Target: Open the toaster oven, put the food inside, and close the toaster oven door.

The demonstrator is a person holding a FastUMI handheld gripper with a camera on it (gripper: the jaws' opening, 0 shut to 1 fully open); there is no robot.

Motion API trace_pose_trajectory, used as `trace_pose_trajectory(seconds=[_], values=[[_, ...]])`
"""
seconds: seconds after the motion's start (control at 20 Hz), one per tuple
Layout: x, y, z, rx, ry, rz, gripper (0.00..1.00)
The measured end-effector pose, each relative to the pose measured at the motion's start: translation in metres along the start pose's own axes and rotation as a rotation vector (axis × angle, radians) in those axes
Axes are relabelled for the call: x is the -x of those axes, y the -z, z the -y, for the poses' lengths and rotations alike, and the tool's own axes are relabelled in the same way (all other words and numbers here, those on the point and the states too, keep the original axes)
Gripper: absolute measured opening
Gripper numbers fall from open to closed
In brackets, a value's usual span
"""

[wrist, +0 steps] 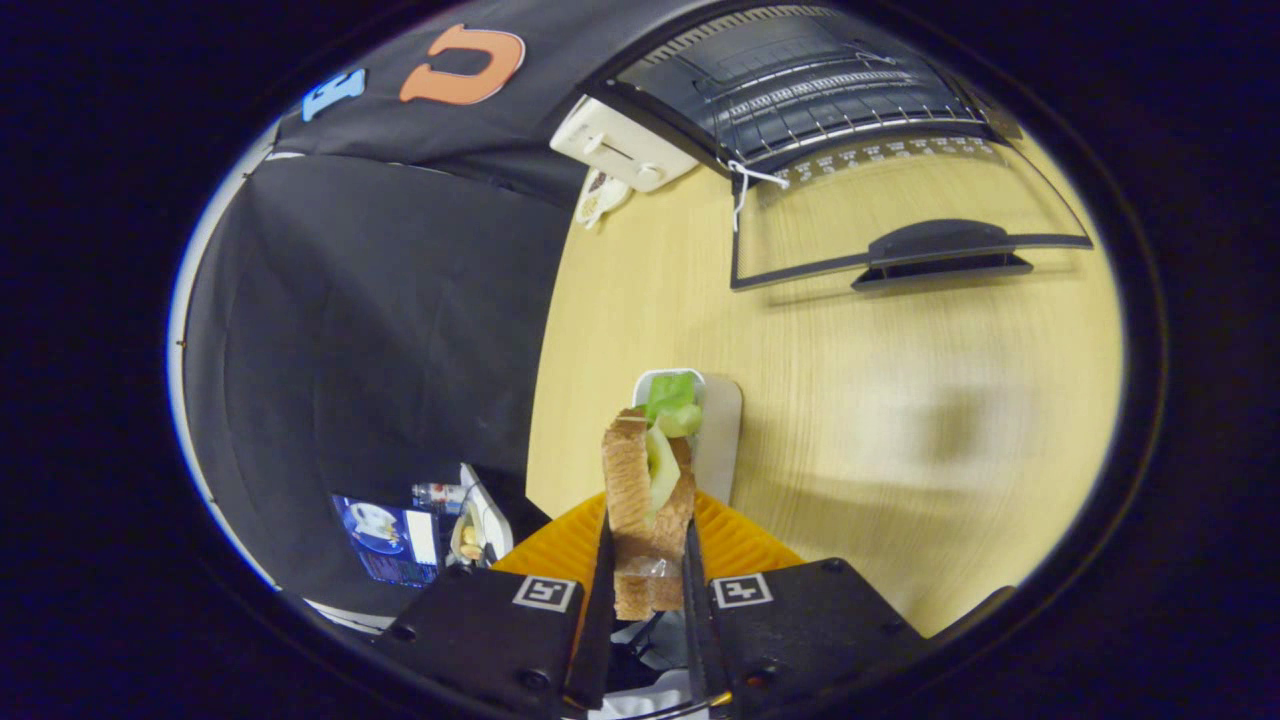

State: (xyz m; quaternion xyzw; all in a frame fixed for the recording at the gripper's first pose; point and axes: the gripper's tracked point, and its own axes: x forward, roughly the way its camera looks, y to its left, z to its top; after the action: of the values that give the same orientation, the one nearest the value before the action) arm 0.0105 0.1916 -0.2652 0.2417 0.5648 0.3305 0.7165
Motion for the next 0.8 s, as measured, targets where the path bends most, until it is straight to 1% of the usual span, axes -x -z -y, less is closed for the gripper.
trace_pose_trajectory(seconds=[0.15, 0.3, 0.45, 0.6, 0.7, 0.8], values=[[0.018, -0.018, -0.016, 0.092, -0.089, 0.103, 0.36], [0.033, -0.049, -0.015, 0.164, -0.095, 0.263, 0.36], [0.046, -0.064, -0.019, 0.184, -0.139, 0.372, 0.36], [0.051, -0.094, -0.01, 0.174, -0.121, 0.531, 0.36], [0.051, -0.101, -0.004, 0.175, -0.115, 0.566, 0.36], [0.049, -0.113, 0.007, 0.16, -0.082, 0.614, 0.36]])
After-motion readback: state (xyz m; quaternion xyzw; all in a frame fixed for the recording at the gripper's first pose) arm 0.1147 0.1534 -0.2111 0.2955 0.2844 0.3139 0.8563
